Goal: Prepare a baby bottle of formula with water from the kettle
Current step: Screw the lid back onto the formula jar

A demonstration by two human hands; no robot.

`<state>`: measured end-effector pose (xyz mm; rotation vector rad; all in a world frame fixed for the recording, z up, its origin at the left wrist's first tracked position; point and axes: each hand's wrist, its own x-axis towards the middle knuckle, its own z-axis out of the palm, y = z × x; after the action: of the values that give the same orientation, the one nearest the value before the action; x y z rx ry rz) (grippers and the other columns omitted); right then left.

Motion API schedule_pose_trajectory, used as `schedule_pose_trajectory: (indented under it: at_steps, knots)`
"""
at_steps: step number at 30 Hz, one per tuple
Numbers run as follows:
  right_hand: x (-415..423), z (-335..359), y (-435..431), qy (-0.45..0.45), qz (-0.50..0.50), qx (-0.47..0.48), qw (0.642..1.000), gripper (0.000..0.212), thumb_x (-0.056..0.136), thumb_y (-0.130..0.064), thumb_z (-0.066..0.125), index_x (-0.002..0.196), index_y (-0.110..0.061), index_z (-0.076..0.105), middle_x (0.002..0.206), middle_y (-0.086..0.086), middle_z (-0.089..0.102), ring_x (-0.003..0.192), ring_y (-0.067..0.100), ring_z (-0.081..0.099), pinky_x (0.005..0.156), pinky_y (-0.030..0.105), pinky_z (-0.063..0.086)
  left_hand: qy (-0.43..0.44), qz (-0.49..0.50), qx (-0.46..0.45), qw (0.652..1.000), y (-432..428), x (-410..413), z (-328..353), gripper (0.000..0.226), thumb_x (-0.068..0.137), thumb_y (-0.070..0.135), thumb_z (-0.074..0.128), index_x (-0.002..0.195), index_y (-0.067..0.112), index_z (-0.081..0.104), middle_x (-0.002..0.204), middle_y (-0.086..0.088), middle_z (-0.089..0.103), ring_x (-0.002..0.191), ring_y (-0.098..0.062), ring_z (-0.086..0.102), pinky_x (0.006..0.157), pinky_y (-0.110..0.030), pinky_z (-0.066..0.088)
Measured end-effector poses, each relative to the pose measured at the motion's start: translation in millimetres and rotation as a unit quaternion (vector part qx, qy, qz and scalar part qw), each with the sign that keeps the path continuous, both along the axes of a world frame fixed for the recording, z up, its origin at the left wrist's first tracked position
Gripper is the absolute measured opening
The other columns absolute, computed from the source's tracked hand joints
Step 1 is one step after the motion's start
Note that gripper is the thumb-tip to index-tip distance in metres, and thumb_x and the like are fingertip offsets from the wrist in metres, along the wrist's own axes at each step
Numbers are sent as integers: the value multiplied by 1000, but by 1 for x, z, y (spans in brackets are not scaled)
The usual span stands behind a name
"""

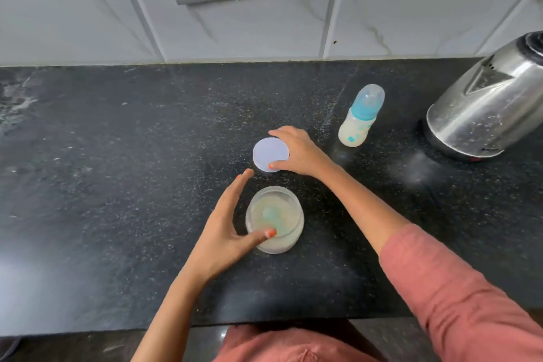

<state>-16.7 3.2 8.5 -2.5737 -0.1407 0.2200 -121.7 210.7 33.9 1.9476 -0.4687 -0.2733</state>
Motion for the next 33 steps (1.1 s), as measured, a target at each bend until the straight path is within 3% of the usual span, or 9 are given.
schedule_pose_trajectory:
  at_steps: [3,7,9,13,19,23,28,33]
  knots:
    - [13,-1,7,15,24,-80,996,83,72,-40,72,141,-21,29,144,3,33,131,29,28,103,44,32,43,-53,-13,998,0,2,-10,108,50,73,71,136,35,20,149,15,25,138,1,24,114,-24,20]
    - [20,-3,15,35,43,-139,989,85,69,-48,72,139,-26,30,143,-3,33,130,26,29,98,44,36,77,-83,-20,993,-6,3,-17,113,47,71,73,137,32,16,150,9,24,137,2,24,112,-14,19]
    - [20,-4,18,44,43,-144,988,80,70,-48,71,138,-29,32,142,-3,35,129,25,31,96,44,37,81,-86,-25,993,-7,3,-20,116,49,63,78,140,27,16,150,7,26,137,1,26,112,-16,20]
    - [20,-1,20,49,35,-148,987,76,71,-46,71,136,-30,35,140,-2,37,127,26,35,94,45,38,65,-80,-27,994,-7,4,-25,106,56,24,89,141,15,26,145,7,34,131,5,32,105,-9,25]
    - [12,20,17,49,12,-140,989,75,69,-49,71,135,-33,37,140,-1,39,126,26,39,96,46,36,57,-74,-41,995,-8,4,-29,95,58,13,86,137,14,33,137,9,42,124,9,39,98,-5,28]
    - [-8,52,10,57,8,-84,995,72,70,-47,71,134,-35,39,140,-2,40,127,22,40,97,46,35,57,-65,-46,995,-9,3,-30,94,56,23,85,136,17,35,136,9,45,123,6,41,97,-6,30]
    - [-47,94,5,62,27,4,998,70,69,-42,74,132,-34,44,134,-2,46,123,17,43,98,36,37,60,-57,-58,995,-9,1,-31,91,56,29,84,135,20,38,133,11,49,120,5,45,95,-6,33]
    - [-92,115,16,67,55,9,996,70,66,-43,75,129,-38,45,129,-8,47,120,13,44,100,43,38,72,-48,-70,994,-10,1,-34,88,52,43,80,128,38,36,130,14,51,117,4,49,92,-9,39]
